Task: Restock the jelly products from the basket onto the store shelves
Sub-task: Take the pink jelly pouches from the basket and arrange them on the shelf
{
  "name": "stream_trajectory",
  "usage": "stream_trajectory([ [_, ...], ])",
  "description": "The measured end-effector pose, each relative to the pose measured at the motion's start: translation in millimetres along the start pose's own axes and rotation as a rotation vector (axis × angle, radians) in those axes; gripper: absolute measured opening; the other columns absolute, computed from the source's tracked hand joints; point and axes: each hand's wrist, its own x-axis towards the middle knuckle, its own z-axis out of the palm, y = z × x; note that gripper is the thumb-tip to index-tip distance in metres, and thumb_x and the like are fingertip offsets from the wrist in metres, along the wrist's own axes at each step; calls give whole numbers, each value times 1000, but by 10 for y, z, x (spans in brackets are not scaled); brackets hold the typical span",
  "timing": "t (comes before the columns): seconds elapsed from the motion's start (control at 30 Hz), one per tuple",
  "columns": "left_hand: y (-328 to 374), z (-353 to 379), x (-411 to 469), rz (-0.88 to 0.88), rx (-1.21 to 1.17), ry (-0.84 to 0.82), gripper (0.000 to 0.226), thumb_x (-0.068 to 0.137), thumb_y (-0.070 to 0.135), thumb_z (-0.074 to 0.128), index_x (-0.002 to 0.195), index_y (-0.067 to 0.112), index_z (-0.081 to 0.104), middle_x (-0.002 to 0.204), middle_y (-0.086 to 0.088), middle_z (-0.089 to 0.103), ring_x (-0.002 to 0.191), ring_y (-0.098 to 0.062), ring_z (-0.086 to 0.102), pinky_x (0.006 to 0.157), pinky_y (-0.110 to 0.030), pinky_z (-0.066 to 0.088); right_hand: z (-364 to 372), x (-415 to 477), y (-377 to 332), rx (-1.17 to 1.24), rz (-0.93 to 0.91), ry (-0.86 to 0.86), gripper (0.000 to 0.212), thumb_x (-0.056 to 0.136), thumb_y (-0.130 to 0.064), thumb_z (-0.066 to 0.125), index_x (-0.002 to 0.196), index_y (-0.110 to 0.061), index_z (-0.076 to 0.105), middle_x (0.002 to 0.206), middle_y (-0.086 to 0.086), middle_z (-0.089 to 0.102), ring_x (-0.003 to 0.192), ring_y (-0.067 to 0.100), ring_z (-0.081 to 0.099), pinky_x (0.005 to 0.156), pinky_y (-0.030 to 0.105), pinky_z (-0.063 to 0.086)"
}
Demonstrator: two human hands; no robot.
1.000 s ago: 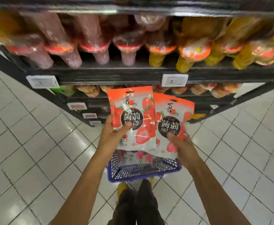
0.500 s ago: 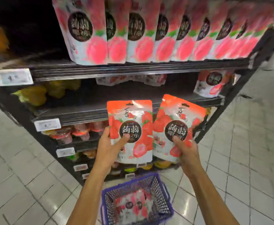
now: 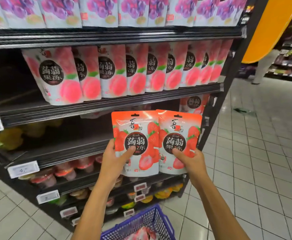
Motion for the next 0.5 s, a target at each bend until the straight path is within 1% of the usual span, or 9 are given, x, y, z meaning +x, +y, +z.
stream_trajectory([
  [0.07,-40,150,72,-7,-9,11,53,70,33,80,117,20,59,104,6,75,93,-14,73,68,-22,58,-80,135,-12,2,-15,-25,43,67,-28,84,107,-23,69,104,6,76,95,25,73,82,45,59],
  [0.13,-76,308,156,-20,-8,30,51,71,32,80,116,21,59,103,6,76,92,-14,73,67,-22,58,-179,308,-14,13,-25,-53,49,70,-27,84,115,-24,65,108,4,75,99,26,72,84,48,58],
  [0.2,-107,472,248,-29,-4,54,50,69,35,80,114,24,60,103,7,75,92,-12,73,67,-21,58,-282,485,-20,27,-21,-73,51,68,-34,84,115,-27,65,108,4,74,101,28,71,86,53,57],
  [0.27,-138,636,347,-41,-1,77,51,67,38,80,112,25,60,102,8,75,92,-11,73,68,-23,58,-383,658,-15,28,-6,-86,46,69,-39,82,112,-32,66,109,3,74,101,28,71,88,56,56],
  [0.33,-181,799,452,-55,13,105,48,70,34,81,113,24,60,103,5,75,92,-13,73,72,-27,59,-486,825,-3,47,8,-106,43,72,-39,80,113,-32,67,110,3,74,103,28,71,89,58,55],
  [0.4,-233,951,550,-63,31,127,42,77,26,80,113,23,60,105,3,74,93,-14,73,75,-30,59,-595,979,-5,59,17,-127,46,73,-37,79,117,-29,66,112,4,74,105,29,70,91,59,54],
  [0.5,-285,1149,651,-65,49,142,38,80,24,79,113,24,60,106,3,74,92,-10,72,70,-22,58,-730,1177,-7,44,7,-166,45,72,-39,80,115,-29,67,113,4,74,104,29,70,90,56,55],
])
